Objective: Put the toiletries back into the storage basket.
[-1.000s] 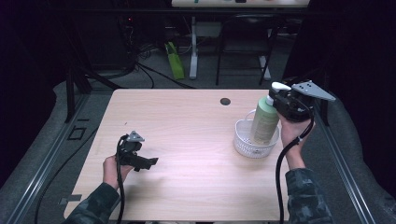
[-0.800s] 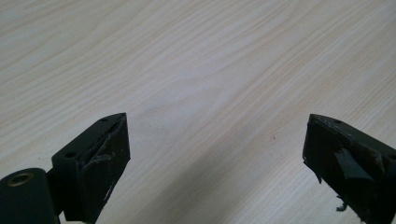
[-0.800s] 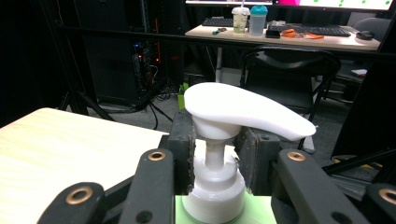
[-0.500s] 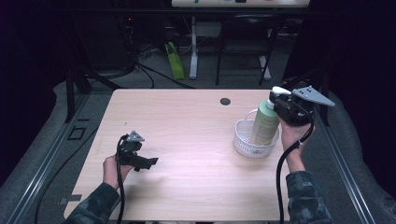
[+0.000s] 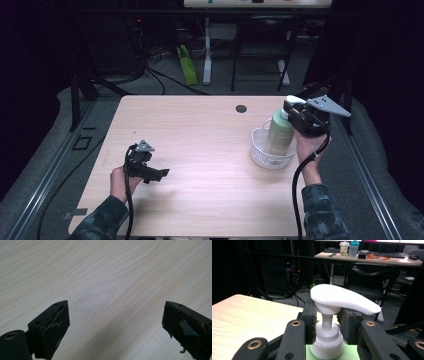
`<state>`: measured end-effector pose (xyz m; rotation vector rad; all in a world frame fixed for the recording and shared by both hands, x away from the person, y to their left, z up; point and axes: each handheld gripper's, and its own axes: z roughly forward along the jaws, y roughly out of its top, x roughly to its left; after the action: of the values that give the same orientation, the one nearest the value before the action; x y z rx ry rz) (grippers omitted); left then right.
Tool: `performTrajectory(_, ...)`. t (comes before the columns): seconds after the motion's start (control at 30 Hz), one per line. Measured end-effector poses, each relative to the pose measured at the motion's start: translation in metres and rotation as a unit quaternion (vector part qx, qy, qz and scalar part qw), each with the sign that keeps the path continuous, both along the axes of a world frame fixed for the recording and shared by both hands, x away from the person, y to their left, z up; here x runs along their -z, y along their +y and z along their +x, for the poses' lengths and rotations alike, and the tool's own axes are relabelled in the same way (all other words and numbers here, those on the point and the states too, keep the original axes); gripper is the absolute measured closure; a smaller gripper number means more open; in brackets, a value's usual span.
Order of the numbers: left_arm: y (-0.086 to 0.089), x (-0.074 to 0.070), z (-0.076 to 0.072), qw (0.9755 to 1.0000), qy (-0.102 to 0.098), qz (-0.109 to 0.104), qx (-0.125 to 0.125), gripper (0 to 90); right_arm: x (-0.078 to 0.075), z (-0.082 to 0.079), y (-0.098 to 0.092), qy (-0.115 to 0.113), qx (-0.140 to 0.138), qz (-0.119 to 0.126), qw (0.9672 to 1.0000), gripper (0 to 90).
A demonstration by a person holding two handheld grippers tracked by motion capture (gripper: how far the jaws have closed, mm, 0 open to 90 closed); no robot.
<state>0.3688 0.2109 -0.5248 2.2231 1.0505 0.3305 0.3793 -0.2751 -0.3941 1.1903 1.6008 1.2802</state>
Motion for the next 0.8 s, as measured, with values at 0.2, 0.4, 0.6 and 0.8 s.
performTrajectory(0.2,0.0,0.0,0.0,1.0,0.001,-0.001,0.001,7.6,0.005,0.001,0.003,0.0,-0.006,-0.001,1.0,68.5)
performTrajectory(0.4,0.001,0.001,0.0,1.0,0.001,-0.001,0.0,7.6,0.011,0.001,0.004,0.004,-0.008,-0.002,1.0,68.5)
performTrajectory(0.6,0.001,0.001,0.001,1.0,0.005,-0.002,-0.001,7.6,0.017,0.001,0.003,0.006,-0.01,-0.001,0.9999,68.5)
performTrajectory(0.8,0.001,0.001,0.0,1.0,0.002,-0.003,0.0,7.6,0.023,-0.001,0.001,0.005,-0.01,0.003,0.9999,68.5)
